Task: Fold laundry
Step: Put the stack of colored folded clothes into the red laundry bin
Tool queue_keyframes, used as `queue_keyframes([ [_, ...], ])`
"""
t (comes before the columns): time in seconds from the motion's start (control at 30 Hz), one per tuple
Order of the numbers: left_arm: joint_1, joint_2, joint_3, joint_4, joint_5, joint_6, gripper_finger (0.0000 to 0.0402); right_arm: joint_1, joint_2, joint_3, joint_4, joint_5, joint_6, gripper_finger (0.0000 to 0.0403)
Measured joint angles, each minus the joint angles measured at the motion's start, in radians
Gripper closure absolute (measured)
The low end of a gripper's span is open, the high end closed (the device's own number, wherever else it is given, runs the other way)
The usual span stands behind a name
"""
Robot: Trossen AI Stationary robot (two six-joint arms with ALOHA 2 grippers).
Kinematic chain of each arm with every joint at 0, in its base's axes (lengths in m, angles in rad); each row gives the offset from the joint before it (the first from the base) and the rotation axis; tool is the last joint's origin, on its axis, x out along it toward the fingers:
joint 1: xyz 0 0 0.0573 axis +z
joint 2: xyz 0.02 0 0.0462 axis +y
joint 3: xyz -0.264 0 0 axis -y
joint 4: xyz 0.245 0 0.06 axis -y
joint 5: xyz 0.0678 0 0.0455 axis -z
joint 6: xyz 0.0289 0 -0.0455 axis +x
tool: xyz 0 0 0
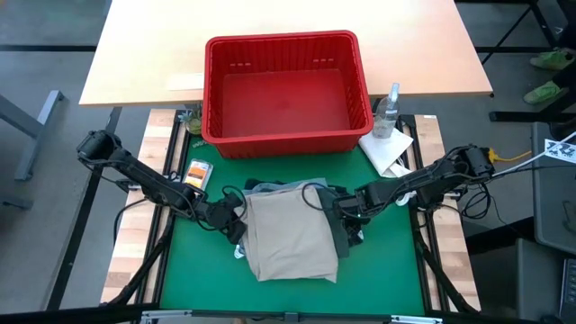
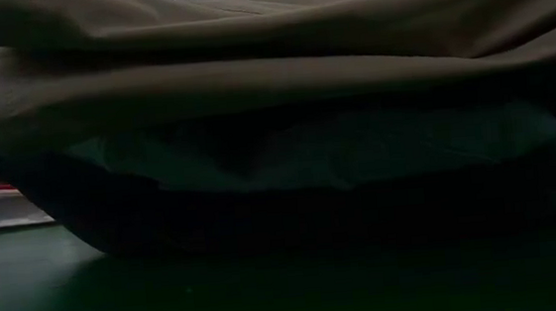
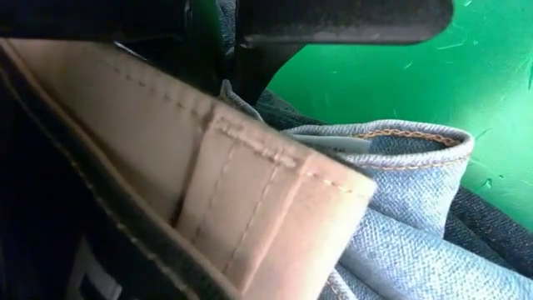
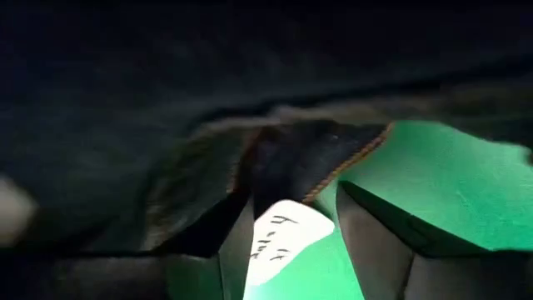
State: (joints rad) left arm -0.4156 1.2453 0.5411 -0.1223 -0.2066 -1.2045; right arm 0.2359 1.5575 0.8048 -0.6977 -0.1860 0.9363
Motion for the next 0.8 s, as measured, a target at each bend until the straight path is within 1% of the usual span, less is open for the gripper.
queue_keyframes([
  [0.2, 0.0, 0.0, 0.0, 0.001, 0.002, 0.0, 0.0396, 0.013, 0.03, -0.047, 0.045, -0.009, 0.056, 0.0232],
  [0.4, 0.0, 0.0, 0.0, 0.001, 0.003, 0.0, 0.0396, 0.047, 0.035, -0.047, 0.094, -0.018, 0.064, 0.0232],
  [0.7, 0.0, 0.0, 0.0, 0.002, 0.003, 0.0, 0.0396, 0.153, 0.037, -0.038, 0.14, -0.015, 0.115, 0.0233],
  [0.8, 0.0, 0.0, 0.0, 0.003, 0.002, 0.0, 0.0396, 0.182, 0.038, -0.039, 0.161, 0.017, 0.119, 0.0238],
])
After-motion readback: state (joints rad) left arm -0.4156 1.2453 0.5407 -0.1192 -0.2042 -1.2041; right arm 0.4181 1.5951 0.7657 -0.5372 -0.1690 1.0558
